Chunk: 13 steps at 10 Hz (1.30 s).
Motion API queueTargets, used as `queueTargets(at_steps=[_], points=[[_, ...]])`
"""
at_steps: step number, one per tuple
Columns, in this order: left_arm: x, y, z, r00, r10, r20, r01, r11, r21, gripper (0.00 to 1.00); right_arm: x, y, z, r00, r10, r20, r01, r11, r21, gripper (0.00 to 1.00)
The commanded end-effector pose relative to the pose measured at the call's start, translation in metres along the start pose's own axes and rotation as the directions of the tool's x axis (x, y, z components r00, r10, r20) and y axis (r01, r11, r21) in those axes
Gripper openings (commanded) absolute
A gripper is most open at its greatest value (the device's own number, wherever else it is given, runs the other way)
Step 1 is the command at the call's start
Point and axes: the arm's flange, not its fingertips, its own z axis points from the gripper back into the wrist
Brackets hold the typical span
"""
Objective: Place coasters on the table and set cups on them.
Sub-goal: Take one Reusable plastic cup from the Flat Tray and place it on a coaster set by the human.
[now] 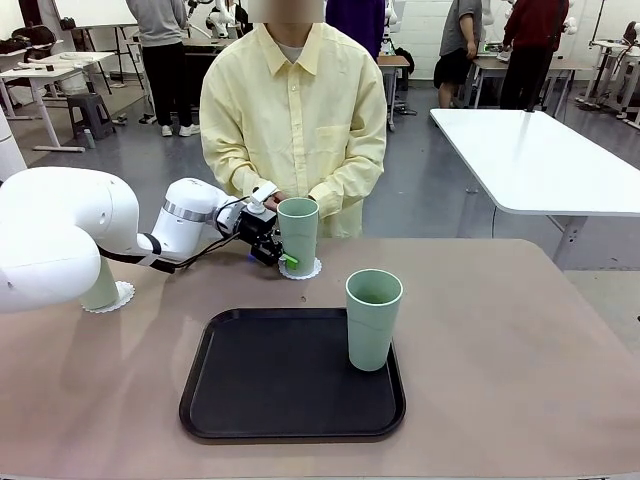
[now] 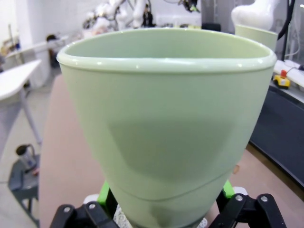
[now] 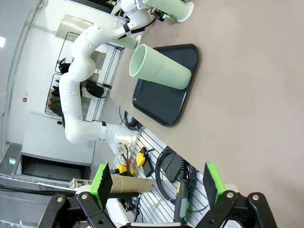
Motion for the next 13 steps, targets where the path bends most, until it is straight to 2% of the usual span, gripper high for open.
queueTargets(at_steps=[1,8,13], points=[[0.002,0.011,0.003,0.998,-0.005,-0.056,0.004,1.000,-0.028,1.00,0.000,0.000,0.000,1.000,0.000,0.004,0.000,1.000,0.011,1.00],[0.013,0.008,0.005,0.992,-0.040,-0.118,0.037,0.999,-0.026,1.00,0.000,0.000,0.000,1.000,0.000,0.004,0.000,1.000,0.011,1.00],[0.031,-0.001,0.011,0.968,-0.061,-0.243,0.058,0.998,-0.021,1.00,0.000,0.000,0.000,1.000,0.000,0.004,0.000,1.000,0.011,1.00]])
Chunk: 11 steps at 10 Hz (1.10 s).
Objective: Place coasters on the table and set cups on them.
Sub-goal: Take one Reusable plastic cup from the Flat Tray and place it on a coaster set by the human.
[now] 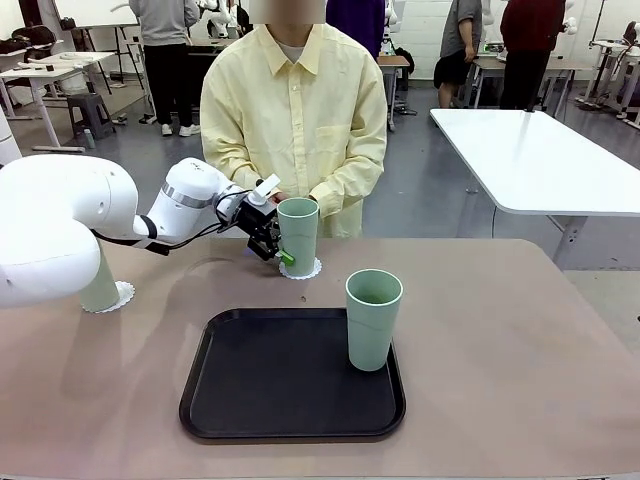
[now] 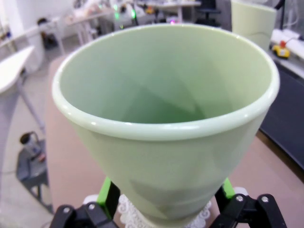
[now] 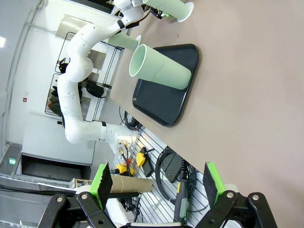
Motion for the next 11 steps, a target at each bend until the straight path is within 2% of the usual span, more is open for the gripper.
queueTargets(at_steps=[1,8,11], points=[[0.005,-0.008,0.001,0.997,0.014,-0.081,-0.015,1.000,-0.005,1.00,0.000,0.000,0.000,1.000,0.000,0.004,0.000,1.000,0.011,1.00],[0.019,-0.015,0.009,0.988,0.031,-0.154,-0.034,0.999,-0.013,1.00,0.000,0.000,0.000,1.000,0.000,0.004,0.000,1.000,0.011,1.00],[0.030,-0.021,0.014,0.965,0.038,-0.261,-0.046,0.999,-0.026,1.00,0.000,0.000,0.000,1.000,0.000,0.004,0.000,1.000,0.011,1.00]])
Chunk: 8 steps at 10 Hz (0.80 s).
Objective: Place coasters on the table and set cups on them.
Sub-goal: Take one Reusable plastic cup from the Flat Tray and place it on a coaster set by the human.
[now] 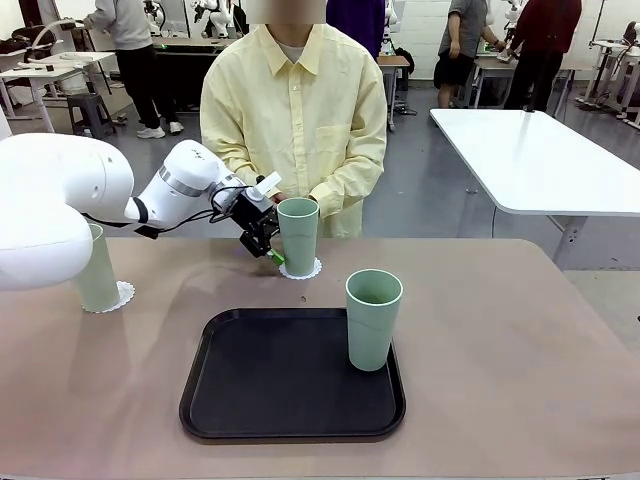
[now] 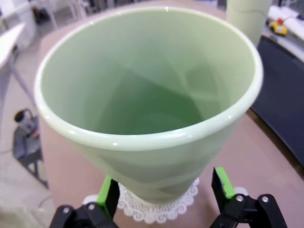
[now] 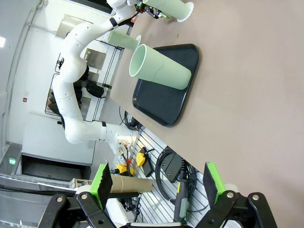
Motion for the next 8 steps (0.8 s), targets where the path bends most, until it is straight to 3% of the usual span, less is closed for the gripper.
queueTargets(at_steps=[1,3,5,6,8], points=[[0.023,-0.021,0.004,0.992,0.021,-0.122,-0.024,1.000,-0.020,1.00,0.000,0.000,0.000,1.000,0.000,0.004,0.000,1.000,0.011,1.00],[0.056,-0.038,0.016,0.963,-0.013,-0.270,0.010,1.000,-0.013,1.00,0.000,0.000,0.000,1.000,0.000,0.004,0.000,1.000,0.011,1.00],[0.117,-0.073,0.044,0.842,0.072,-0.535,-0.062,0.997,0.037,1.00,0.000,0.000,0.000,1.000,0.000,0.004,0.000,1.000,0.011,1.00],[0.146,-0.096,0.059,0.745,0.154,-0.649,-0.116,0.988,0.100,1.00,0.000,0.000,0.000,1.000,0.000,0.004,0.000,1.000,0.011,1.00],[0.199,-0.148,0.084,0.635,0.226,-0.739,-0.112,0.973,0.202,1.00,0.000,0.000,0.000,1.000,0.000,0.004,0.000,1.000,0.011,1.00]])
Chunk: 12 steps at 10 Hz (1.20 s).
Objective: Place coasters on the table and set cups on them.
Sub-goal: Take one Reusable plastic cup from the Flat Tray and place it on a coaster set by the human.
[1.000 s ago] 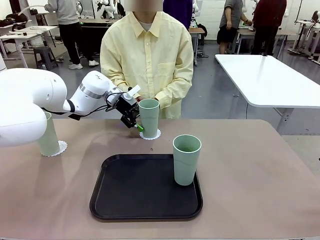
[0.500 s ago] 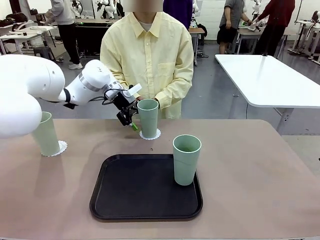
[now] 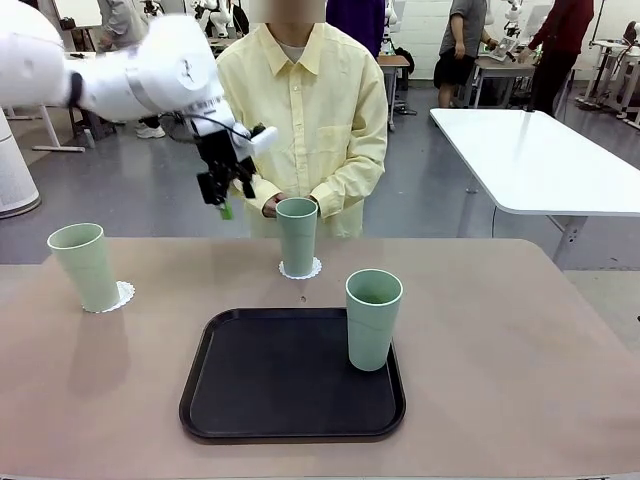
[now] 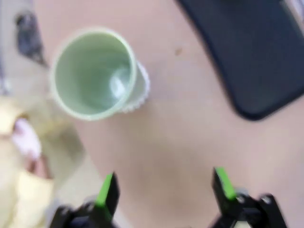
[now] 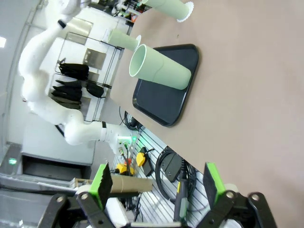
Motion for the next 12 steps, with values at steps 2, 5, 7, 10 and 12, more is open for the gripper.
queueTargets(at_steps=[2,5,7,10,12], points=[[0.020,-0.105,0.025,0.956,0.247,-0.157,-0.239,0.969,0.066,1.00,0.000,0.000,0.000,1.000,0.001,0.005,-0.001,1.000,0.011,1.00],[0.030,-0.190,0.036,0.897,0.379,-0.226,-0.358,0.925,0.128,1.00,0.000,0.000,0.000,1.000,0.001,0.005,-0.001,1.000,0.011,1.00],[0.029,-0.233,0.037,0.913,0.351,-0.209,-0.307,0.926,0.218,1.00,0.000,0.000,0.000,1.000,0.001,0.005,-0.001,1.000,0.011,1.00],[0.030,-0.190,0.040,0.905,0.374,-0.205,-0.361,0.927,0.098,1.00,0.000,0.000,0.000,1.000,0.001,0.005,-0.001,1.000,0.011,1.00],[0.030,-0.190,0.040,0.905,0.374,-0.205,-0.361,0.927,0.098,1.00,0.000,0.000,0.000,1.000,0.001,0.005,-0.001,1.000,0.011,1.00]])
